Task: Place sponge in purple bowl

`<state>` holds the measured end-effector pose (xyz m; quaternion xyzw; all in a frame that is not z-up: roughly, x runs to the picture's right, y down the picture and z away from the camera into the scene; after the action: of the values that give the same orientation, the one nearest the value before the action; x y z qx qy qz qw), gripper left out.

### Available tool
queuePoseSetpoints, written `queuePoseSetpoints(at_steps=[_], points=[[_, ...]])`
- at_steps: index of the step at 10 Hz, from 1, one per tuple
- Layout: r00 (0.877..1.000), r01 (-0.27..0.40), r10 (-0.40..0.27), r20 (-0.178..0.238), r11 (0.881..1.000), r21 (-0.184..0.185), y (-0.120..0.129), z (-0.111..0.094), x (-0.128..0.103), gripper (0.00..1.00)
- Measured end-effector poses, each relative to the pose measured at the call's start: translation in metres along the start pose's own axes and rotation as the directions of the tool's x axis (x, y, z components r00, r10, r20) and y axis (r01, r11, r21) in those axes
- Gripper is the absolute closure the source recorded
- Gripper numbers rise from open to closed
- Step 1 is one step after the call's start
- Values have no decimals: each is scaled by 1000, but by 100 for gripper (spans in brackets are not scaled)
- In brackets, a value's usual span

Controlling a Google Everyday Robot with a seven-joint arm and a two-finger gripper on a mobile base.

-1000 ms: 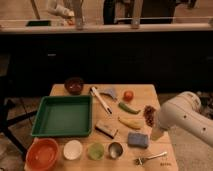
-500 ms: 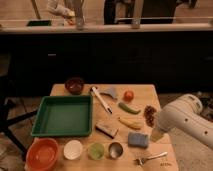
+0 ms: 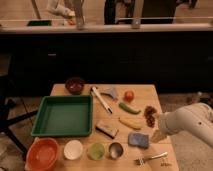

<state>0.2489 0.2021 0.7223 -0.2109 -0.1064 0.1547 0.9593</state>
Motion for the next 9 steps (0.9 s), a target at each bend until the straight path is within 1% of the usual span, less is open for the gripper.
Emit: queuePoseSetpoints(at_steps=[1,2,3,5,6,9], points=[[1000,10,-10,22,1000,2,5,5,5,20],[999,29,-29,37,1000,-4,10,12,4,20],[998,42,-42,45,999,-12,14,18,4,20],[997,62,-61,42,997,-37,22,33,6,20],[996,75,-73,46,996,-55,25,39,4,20],[991,111,-101,82,986,-121,34,51,4,20]])
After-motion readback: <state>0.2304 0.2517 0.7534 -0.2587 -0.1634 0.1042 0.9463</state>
